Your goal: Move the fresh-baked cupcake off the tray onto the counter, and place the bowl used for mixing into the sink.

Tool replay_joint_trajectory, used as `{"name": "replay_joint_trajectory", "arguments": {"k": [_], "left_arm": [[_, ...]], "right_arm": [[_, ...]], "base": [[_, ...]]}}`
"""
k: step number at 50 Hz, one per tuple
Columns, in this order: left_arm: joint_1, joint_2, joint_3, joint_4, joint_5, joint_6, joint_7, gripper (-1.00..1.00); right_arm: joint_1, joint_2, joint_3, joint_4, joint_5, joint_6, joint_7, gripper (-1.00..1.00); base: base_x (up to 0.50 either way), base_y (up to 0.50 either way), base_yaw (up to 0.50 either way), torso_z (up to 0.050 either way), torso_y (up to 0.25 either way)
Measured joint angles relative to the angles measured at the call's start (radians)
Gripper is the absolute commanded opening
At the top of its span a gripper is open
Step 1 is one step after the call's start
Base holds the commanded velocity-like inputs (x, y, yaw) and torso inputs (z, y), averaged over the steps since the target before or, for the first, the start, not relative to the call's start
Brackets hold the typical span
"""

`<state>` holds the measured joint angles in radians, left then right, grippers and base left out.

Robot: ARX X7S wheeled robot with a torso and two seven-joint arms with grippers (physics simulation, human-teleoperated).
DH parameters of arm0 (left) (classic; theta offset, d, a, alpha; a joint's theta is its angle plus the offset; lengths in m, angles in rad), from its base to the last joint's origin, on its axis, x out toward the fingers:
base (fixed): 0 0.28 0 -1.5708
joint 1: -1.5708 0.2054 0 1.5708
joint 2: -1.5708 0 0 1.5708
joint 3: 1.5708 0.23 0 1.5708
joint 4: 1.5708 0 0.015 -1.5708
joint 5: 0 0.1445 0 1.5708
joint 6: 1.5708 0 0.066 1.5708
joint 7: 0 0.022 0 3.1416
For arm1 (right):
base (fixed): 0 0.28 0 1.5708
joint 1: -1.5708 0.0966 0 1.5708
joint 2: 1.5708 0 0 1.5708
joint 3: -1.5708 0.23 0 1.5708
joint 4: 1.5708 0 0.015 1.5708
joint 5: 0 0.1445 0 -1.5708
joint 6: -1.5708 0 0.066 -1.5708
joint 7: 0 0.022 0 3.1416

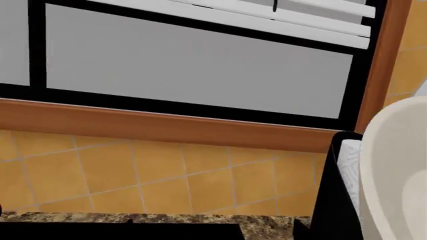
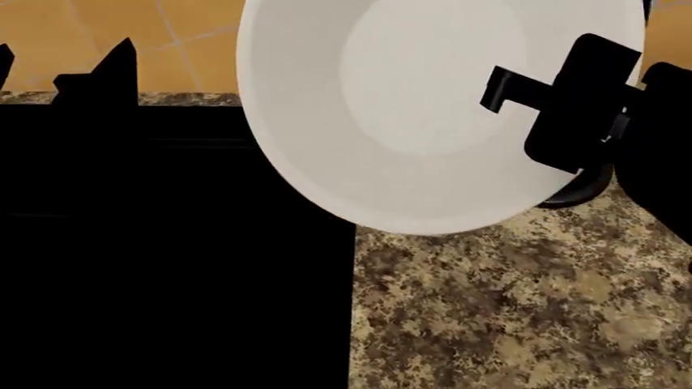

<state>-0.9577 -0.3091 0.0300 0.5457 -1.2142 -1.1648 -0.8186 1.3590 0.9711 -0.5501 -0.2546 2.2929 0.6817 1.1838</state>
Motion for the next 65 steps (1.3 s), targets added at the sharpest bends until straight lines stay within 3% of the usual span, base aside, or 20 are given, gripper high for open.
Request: {"name": "replay_joint_trajectory", "arguments": {"k": [55, 65], "left_arm": [[-0.002, -0.023, 0.028, -0.004, -0.016, 0.03, -0.015, 1.0], [-0.002, -0.027, 0.032, -0.005, -0.016, 0.034, -0.017, 1.0]], "right_arm": [[-0.059, 0.046, 0.012, -0.028, -0.037, -0.03, -0.028, -1.0], [-0.082, 0.055, 0.02, -0.034, -0.054, -0.053, -0.033, -1.0]], "base": [[0.0, 0.5, 0.0, 0.0, 0.0], [0.0, 0.02, 0.0, 0.0, 0.001]]}}
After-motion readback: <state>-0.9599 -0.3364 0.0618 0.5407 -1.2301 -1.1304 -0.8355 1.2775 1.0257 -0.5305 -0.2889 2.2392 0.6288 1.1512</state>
